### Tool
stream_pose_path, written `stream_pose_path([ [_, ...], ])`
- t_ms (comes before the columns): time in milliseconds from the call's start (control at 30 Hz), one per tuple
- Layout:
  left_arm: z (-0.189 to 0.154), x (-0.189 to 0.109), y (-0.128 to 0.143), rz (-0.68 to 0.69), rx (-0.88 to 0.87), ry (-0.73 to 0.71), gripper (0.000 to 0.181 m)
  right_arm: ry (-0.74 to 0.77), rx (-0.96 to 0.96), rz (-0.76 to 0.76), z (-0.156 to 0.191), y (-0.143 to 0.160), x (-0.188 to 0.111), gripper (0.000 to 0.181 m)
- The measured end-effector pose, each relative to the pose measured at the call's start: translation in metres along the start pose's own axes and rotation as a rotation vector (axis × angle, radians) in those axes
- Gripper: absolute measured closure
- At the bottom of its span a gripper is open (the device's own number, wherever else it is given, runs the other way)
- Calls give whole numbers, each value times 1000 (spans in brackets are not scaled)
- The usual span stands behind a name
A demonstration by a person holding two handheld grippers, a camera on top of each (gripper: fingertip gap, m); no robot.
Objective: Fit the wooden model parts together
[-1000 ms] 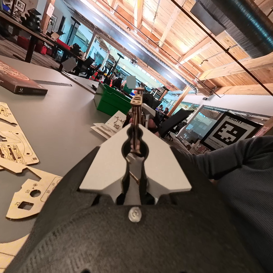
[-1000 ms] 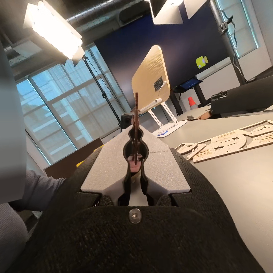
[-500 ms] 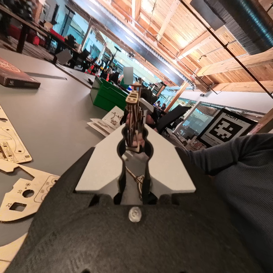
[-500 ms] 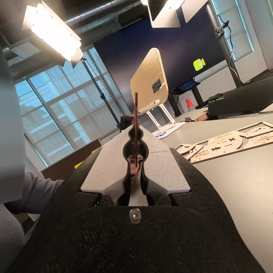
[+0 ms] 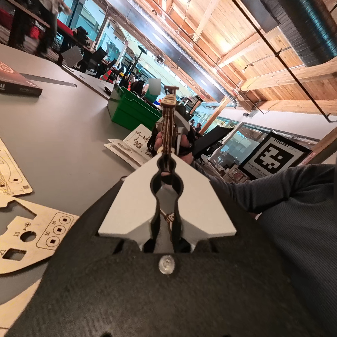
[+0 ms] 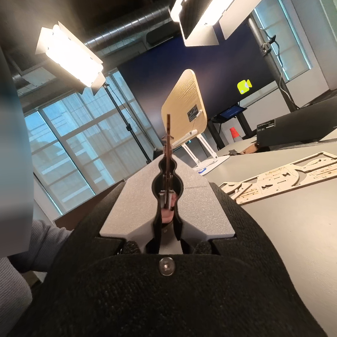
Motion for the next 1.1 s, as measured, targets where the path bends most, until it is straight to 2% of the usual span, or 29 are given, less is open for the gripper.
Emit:
stream_pose_path([
  [233,1,-8,-5,-77,-21,15,179,2,7,27,-2,3,2,181],
  [500,4,1,1,-6,-31,8,179,1,31,-24,-3,1,-1,181],
  [533,5,1,1,-15,-29,-21,176,3,36,-30,-4,1,-1,181],
  [600,5,1,0,-40,-23,-40,155,3,40,-31,-4,1,-1,181],
  [667,1,2,-2,-58,-23,-8,135,4,42,-22,-5,2,-1,181],
  [733,-2,6,-1,-49,-22,13,125,2,36,1,-4,4,2,181],
  [833,-3,14,2,-5,-18,13,129,-15,27,30,-1,8,7,181],
  [1033,-2,18,5,21,-48,41,162,-29,17,65,3,13,14,181],
  [1100,-2,17,5,19,-44,50,165,-26,19,67,3,13,14,181],
])
Point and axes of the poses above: each gripper's, where its closed fingertips meet, x out along the fingers, y out of its underside, z = x × y across the jaws, the point moved 8 cm from there along -x, back along the fingers, and after that the axes turned 11 degrees about z, right-handed, at the moved point
